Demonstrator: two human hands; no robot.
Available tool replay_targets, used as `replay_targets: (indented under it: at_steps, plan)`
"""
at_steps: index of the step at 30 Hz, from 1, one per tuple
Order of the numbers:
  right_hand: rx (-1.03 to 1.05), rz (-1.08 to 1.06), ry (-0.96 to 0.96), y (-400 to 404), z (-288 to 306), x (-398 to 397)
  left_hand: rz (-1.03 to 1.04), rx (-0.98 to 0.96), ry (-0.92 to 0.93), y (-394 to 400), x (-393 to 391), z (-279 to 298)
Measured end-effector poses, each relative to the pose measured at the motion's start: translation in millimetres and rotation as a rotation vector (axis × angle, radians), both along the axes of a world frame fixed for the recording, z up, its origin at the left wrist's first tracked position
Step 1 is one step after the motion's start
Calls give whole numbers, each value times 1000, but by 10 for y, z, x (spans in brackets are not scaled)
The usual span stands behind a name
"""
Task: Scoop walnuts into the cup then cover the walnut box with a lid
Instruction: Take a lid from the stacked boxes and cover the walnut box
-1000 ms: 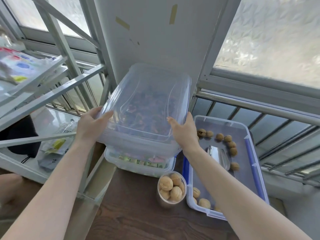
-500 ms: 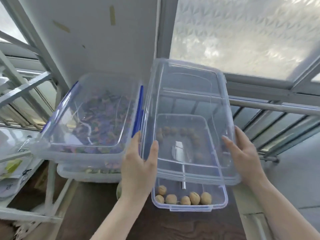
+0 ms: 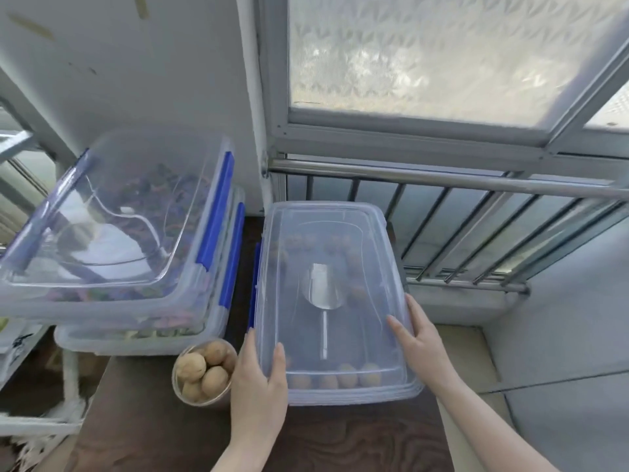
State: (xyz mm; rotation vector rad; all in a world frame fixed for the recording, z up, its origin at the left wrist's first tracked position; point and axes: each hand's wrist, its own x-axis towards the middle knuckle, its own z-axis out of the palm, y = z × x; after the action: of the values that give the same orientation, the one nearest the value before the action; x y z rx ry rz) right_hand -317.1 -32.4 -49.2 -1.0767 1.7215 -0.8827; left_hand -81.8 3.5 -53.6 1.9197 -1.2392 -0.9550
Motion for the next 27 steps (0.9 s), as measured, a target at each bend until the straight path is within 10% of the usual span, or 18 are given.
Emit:
replay_targets:
  at_steps: [27]
  plan:
    - [22,18,2,-59,-257,106,-12,28,-57,-63,77,-242]
